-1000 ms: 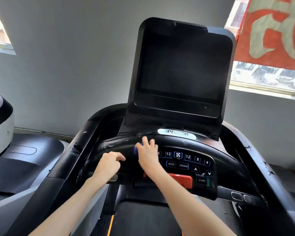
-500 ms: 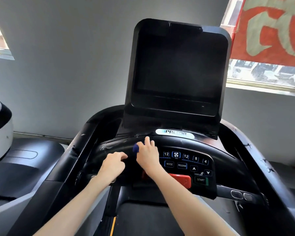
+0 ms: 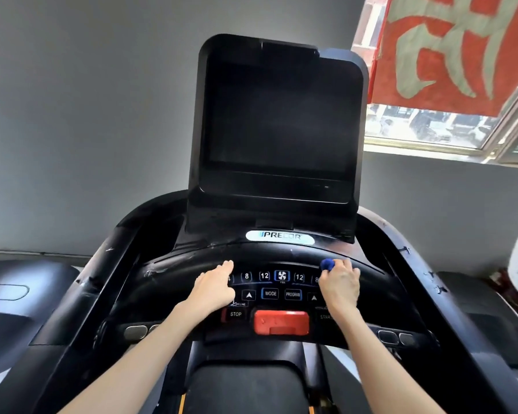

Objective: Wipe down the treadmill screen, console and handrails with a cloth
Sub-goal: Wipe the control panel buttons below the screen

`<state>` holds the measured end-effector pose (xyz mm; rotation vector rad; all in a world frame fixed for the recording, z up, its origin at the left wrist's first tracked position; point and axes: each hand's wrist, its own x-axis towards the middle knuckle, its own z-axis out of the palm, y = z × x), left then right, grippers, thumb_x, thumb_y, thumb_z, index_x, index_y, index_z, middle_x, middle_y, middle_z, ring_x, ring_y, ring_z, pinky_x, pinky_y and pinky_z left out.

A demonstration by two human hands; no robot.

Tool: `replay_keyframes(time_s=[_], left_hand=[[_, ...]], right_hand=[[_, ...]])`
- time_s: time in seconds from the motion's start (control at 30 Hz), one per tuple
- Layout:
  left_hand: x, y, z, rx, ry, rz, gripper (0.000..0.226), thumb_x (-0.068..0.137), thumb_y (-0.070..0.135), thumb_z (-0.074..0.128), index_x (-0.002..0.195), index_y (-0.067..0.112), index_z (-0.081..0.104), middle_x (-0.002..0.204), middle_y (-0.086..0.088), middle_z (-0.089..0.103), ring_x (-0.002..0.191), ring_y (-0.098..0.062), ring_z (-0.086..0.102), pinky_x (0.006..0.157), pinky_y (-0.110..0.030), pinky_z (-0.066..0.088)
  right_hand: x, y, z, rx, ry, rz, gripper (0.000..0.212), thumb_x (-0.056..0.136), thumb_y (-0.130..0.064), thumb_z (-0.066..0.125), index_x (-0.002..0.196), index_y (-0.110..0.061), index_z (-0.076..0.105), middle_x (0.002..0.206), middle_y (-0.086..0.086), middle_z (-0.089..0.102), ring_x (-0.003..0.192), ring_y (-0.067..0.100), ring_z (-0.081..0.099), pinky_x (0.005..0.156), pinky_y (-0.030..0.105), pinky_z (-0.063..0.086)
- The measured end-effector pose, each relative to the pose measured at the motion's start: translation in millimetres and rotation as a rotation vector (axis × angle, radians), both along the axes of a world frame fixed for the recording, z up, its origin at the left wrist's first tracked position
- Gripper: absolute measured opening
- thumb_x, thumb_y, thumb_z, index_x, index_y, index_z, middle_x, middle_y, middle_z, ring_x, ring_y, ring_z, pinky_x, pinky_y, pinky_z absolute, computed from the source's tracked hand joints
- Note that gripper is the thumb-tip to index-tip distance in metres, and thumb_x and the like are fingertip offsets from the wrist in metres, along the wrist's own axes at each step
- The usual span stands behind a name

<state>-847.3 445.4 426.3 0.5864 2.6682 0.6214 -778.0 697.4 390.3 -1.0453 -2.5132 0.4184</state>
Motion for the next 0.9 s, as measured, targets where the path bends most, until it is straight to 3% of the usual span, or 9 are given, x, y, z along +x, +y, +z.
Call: replay_keyframes(time_s=[0.17, 0.23, 0.3, 0.43, 0.63, 0.8, 0.9], left_hand=[[1, 18, 7, -0.277, 0.032, 0.006, 0.065, 0.082, 0.009, 0.051, 0.143, 0.013, 0.030, 0.140, -0.006, 0.045, 0.129, -0.026, 0.042, 0.110, -0.042, 0.031], [2, 23, 9, -0.316, 0.074, 0.014, 0.054, 0.082, 0.008, 0.051, 0.134, 0.011, 0.040, 0.131, -0.006, 0.051, 0.123, -0.026, 0.047, 0.105, -0.041, 0.035], [1, 23, 9, -0.318, 0.092, 0.018, 0.048, 0.081, 0.006, 0.049, 0.129, 0.010, 0.046, 0.125, -0.006, 0.054, 0.118, -0.025, 0.051, 0.098, -0.037, 0.041], [-11, 12, 0, -0.187, 0.034, 0.079, 0.071, 0.073, 0.004, 0.050, 0.141, 0.024, 0.042, 0.139, 0.003, 0.050, 0.123, -0.022, 0.050, 0.093, -0.029, 0.044], [-4, 12, -1, -0.180, 0.034, 0.045, 0.074, 0.075, 0.005, 0.047, 0.146, 0.022, 0.033, 0.143, -0.003, 0.046, 0.129, -0.024, 0.043, 0.095, -0.030, 0.044], [-8, 10, -3, -0.153, 0.042, 0.048, 0.076, 0.073, 0.006, 0.047, 0.146, 0.025, 0.034, 0.146, 0.001, 0.043, 0.130, -0.024, 0.043, 0.097, -0.031, 0.046], [-7, 9, -4, -0.145, 0.033, 0.049, 0.078, 0.073, 0.006, 0.048, 0.147, 0.026, 0.032, 0.146, 0.001, 0.044, 0.132, -0.023, 0.042, 0.097, -0.030, 0.044]], right_hand=[[-33, -77, 2, 0.073, 0.073, 0.455, 0.027, 0.083, -0.018, 0.057, 0.109, -0.010, 0.062, 0.110, 0.008, 0.056, 0.101, 0.029, 0.052, 0.082, 0.039, 0.046], [-39, -85, 4, 0.085, 0.045, 0.527, 0.029, 0.088, -0.019, 0.054, 0.115, -0.010, 0.059, 0.114, 0.006, 0.054, 0.104, 0.027, 0.050, 0.081, 0.039, 0.046], [-31, -64, 5, 0.021, 0.059, 0.460, 0.027, 0.089, -0.017, 0.053, 0.114, -0.009, 0.060, 0.114, 0.007, 0.055, 0.105, 0.027, 0.050, 0.082, 0.038, 0.045], [7, 4, -4, -0.055, 0.152, 0.172, 0.016, 0.088, -0.010, 0.054, 0.101, -0.003, 0.063, 0.108, 0.013, 0.055, 0.097, 0.034, 0.053, 0.080, 0.039, 0.043], [40, 28, -8, -0.327, 0.081, -0.096, 0.027, 0.094, -0.021, 0.048, 0.111, -0.002, 0.060, 0.115, 0.019, 0.051, 0.107, 0.037, 0.054, 0.087, 0.038, 0.040], [89, -16, -54, -0.208, 0.312, -0.132, 0.023, 0.087, -0.008, 0.061, 0.107, 0.001, 0.059, 0.105, 0.018, 0.050, 0.092, 0.037, 0.056, 0.077, 0.038, 0.043], [110, -32, -68, -0.205, 0.356, -0.156, 0.025, 0.085, -0.006, 0.064, 0.108, -0.001, 0.056, 0.106, 0.016, 0.045, 0.082, 0.036, 0.057, 0.068, 0.038, 0.045]])
